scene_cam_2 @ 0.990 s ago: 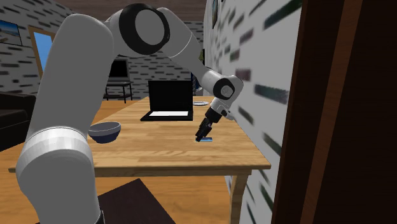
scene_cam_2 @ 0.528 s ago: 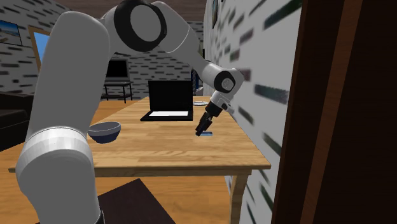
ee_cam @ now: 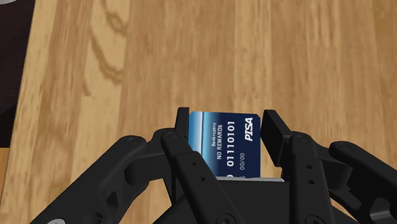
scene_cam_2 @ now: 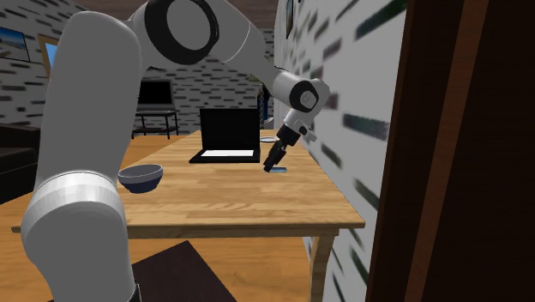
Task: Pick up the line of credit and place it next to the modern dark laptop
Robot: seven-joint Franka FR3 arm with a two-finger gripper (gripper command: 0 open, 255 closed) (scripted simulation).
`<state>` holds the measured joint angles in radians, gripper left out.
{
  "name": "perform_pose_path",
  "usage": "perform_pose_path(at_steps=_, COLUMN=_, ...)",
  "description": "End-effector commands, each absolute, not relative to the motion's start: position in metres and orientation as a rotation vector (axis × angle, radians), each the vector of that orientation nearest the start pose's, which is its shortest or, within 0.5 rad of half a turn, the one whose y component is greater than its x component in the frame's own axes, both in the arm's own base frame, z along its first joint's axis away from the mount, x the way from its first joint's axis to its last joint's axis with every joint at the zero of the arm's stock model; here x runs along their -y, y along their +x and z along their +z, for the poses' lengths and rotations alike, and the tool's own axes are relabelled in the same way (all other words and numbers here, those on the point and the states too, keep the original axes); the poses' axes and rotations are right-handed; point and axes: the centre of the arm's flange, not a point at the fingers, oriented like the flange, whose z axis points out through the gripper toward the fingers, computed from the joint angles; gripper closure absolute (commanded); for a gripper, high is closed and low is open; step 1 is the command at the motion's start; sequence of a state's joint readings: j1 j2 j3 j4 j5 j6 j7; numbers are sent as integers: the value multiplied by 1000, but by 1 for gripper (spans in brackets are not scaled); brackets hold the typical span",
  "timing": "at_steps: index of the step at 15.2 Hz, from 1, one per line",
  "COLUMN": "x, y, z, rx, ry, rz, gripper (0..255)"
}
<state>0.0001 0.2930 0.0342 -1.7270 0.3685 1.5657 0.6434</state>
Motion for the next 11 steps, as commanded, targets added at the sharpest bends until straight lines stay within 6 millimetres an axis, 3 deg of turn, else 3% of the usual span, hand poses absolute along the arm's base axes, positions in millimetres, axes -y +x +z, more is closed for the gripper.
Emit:
perform_pose_path(at_steps=1, x=-58, y=585, z=402, rx=-961, ry=-2664, rz=798, gripper=255)
perform_pose_path(at_steps=11, x=-58, y=585, z=454, rx=-961, ry=-2664, rz=798, gripper=255)
